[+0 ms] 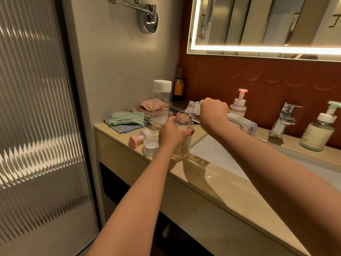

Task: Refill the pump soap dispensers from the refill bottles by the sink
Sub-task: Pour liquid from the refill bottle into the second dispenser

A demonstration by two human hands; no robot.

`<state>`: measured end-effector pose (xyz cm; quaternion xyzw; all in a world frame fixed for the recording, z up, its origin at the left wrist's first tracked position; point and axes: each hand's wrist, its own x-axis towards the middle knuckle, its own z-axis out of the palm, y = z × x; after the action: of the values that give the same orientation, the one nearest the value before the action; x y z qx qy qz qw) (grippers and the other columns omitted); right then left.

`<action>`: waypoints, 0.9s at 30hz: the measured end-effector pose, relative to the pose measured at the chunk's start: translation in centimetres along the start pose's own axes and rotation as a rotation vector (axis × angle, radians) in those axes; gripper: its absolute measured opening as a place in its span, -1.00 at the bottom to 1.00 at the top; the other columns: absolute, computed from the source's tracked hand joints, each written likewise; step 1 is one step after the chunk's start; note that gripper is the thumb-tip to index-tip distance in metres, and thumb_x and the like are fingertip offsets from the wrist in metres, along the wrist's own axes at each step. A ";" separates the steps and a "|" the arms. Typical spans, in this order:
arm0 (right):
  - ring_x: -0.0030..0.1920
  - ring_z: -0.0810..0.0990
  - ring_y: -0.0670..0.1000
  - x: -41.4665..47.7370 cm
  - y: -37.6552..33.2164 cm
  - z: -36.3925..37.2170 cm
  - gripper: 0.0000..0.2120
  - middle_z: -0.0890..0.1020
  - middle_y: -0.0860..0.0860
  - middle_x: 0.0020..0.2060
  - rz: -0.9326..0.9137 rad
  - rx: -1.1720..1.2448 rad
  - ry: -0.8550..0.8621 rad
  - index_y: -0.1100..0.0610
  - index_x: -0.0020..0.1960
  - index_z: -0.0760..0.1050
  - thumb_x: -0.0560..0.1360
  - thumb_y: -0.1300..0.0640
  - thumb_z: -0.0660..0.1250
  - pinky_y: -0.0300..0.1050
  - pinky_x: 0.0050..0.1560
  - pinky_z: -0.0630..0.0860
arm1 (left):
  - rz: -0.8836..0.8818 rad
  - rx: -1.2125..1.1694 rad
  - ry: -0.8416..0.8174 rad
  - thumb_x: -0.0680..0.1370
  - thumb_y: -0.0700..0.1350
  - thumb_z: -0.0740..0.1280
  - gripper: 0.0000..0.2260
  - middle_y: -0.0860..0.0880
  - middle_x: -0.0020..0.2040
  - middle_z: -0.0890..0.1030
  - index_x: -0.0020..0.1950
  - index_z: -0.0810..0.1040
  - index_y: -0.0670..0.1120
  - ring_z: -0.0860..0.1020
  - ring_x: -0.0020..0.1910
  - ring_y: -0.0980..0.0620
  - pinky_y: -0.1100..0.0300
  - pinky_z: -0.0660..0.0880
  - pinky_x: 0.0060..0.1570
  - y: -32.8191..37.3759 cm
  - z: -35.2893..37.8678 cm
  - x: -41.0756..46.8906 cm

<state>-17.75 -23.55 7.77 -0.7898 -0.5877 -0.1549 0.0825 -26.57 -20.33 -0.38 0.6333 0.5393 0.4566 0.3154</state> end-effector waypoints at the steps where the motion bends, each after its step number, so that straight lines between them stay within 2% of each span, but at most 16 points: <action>1: 0.19 0.52 0.19 0.0 0.0 0.0 -0.64 0.56 0.13 0.16 -0.003 -0.002 0.001 0.23 0.28 0.43 0.50 0.26 0.36 0.13 0.26 0.43 | 0.000 0.000 0.001 0.39 0.05 0.48 -0.27 -0.09 0.40 0.38 0.46 0.23 -0.06 0.36 0.35 -0.11 0.03 0.43 0.15 0.0 0.0 0.0; 10: 0.20 0.52 0.19 0.1 0.0 0.1 -0.61 0.56 0.13 0.17 -0.005 -0.007 0.001 0.21 0.29 0.42 0.50 0.19 0.38 0.14 0.26 0.42 | -0.001 0.004 0.006 0.39 0.05 0.48 -0.27 -0.09 0.40 0.38 0.47 0.22 -0.06 0.35 0.36 -0.12 0.02 0.43 0.15 0.1 0.0 0.0; 19: 0.20 0.52 0.19 0.2 0.0 0.3 -0.61 0.55 0.13 0.16 -0.002 -0.021 0.010 0.22 0.29 0.41 0.49 0.23 0.38 0.13 0.26 0.43 | -0.001 0.015 0.006 0.39 0.06 0.48 -0.27 -0.08 0.41 0.37 0.47 0.23 -0.05 0.34 0.36 -0.11 0.02 0.42 0.17 -0.1 0.0 0.1; 27: 0.24 0.48 0.24 0.5 -0.2 0.5 -0.54 0.51 0.14 0.22 -0.013 -0.064 -0.013 0.22 0.34 0.38 0.47 0.27 0.38 0.22 0.28 0.38 | -0.001 0.009 0.010 0.39 0.05 0.48 -0.27 -0.09 0.41 0.37 0.46 0.23 -0.06 0.34 0.36 -0.11 0.02 0.42 0.17 0.0 0.1 0.1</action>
<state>-17.71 -22.90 7.48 -0.7894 -0.5880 -0.1688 0.0522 -26.53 -20.22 -0.41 0.6324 0.5432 0.4571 0.3099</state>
